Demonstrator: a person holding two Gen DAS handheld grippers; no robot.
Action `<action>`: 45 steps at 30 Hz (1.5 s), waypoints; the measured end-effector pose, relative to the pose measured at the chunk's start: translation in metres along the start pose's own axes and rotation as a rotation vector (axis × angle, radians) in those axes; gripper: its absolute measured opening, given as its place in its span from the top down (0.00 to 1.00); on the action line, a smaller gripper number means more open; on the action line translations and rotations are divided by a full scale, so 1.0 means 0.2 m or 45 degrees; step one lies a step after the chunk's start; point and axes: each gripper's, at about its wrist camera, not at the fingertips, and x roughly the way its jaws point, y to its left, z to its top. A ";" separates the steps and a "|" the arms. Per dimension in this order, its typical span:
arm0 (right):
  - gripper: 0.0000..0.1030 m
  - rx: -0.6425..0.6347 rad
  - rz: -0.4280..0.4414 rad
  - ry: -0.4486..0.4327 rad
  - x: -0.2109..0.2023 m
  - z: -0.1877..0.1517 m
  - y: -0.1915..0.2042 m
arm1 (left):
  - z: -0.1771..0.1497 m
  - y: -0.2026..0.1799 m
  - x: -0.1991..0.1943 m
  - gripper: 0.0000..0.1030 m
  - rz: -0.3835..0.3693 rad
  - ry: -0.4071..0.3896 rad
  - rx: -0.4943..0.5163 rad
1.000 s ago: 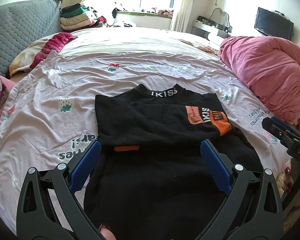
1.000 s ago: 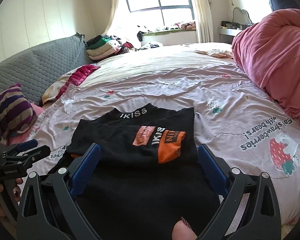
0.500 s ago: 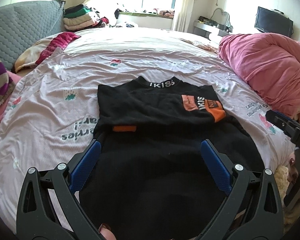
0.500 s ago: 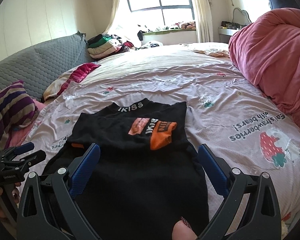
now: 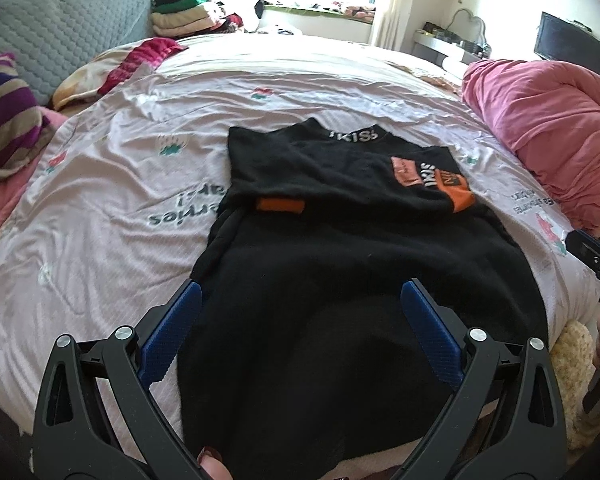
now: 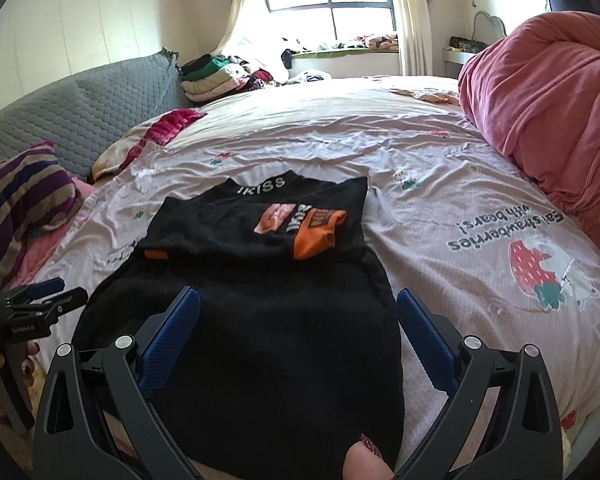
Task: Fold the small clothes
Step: 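Lower both open grippers to the black hem of the sweatshirt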
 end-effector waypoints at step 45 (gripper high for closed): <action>0.05 -0.027 -0.005 0.168 -0.04 -0.36 -0.08 | -0.46 0.35 -0.07 0.57 -0.121 0.197 -0.315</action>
